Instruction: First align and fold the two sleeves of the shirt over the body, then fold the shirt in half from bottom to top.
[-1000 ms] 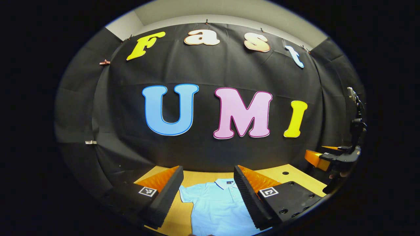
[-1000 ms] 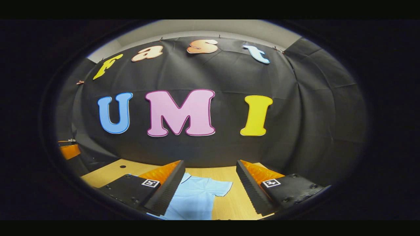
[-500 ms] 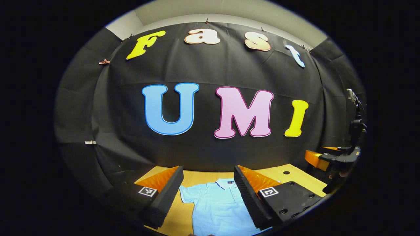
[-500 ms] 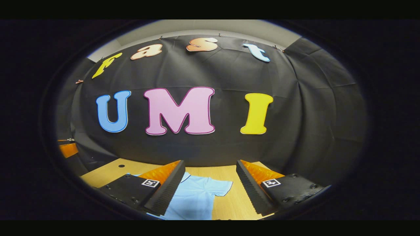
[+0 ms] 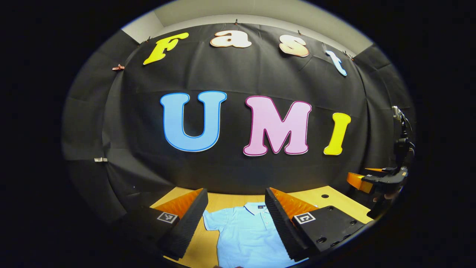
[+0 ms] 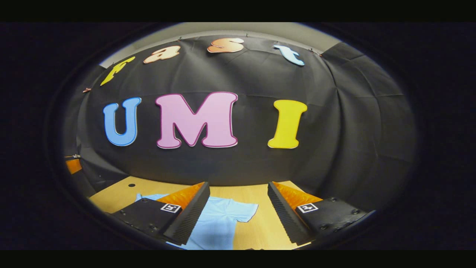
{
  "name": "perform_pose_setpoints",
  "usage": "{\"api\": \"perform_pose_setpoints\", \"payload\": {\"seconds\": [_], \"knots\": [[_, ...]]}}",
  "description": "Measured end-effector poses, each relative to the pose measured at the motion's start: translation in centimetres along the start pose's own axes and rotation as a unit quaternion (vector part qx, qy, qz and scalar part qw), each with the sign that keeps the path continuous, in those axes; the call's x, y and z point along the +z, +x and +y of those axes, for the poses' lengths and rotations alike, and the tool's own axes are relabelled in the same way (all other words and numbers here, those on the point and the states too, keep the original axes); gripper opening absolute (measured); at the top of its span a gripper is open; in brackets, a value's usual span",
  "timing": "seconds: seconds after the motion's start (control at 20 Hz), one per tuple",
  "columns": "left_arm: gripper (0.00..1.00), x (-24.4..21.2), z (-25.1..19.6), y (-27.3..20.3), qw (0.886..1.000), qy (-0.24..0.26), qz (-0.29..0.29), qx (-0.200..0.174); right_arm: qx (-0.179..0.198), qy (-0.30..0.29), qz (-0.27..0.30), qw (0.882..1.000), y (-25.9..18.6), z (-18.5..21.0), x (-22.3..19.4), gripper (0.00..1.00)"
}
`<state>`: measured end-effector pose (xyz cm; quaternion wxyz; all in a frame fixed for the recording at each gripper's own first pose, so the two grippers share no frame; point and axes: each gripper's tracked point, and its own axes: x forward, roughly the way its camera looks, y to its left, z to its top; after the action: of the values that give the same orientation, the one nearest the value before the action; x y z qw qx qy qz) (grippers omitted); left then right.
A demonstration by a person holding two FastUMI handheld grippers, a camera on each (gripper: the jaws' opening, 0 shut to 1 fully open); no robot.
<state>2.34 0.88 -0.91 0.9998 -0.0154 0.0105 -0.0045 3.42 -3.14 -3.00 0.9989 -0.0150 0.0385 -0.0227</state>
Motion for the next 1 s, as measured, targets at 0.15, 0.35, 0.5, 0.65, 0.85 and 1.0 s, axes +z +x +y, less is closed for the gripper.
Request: {"api": "perform_pose_setpoints", "payload": {"seconds": [0.15,0.35,0.5,0.65,0.85,1.0], "knots": [[0.98,-0.8,-0.2,1.0,1.000,-0.004,0.012,-0.004,-0.016,-0.014,0.016,1.000,2.0,-2.4,-1.3,0.97],[0.98,-1.7,-0.5,2.6,1.000,-0.003,0.029,-0.006,-0.007,-0.021,0.058,0.998,5.6,-3.5,-4.7,0.97],[0.98,-2.6,-0.8,4.0,0.999,0.000,0.045,-0.007,0.021,-0.031,0.098,0.995,9.0,-2.9,-7.9,0.97],[0.98,-3.9,-1.1,5.3,0.998,0.010,0.062,-0.007,0.058,-0.041,0.137,0.988,12.3,-1.9,-11.5,0.97],[0.98,-5.7,-1.1,6.9,0.996,0.017,0.086,-0.001,0.087,-0.057,0.188,0.977,16.7,-1.7,-17.0,0.96],[0.98,-6.7,-0.9,7.8,0.995,0.018,0.100,0.006,0.098,-0.045,0.235,0.966,19.4,-1.7,-21.4,0.97]]}}
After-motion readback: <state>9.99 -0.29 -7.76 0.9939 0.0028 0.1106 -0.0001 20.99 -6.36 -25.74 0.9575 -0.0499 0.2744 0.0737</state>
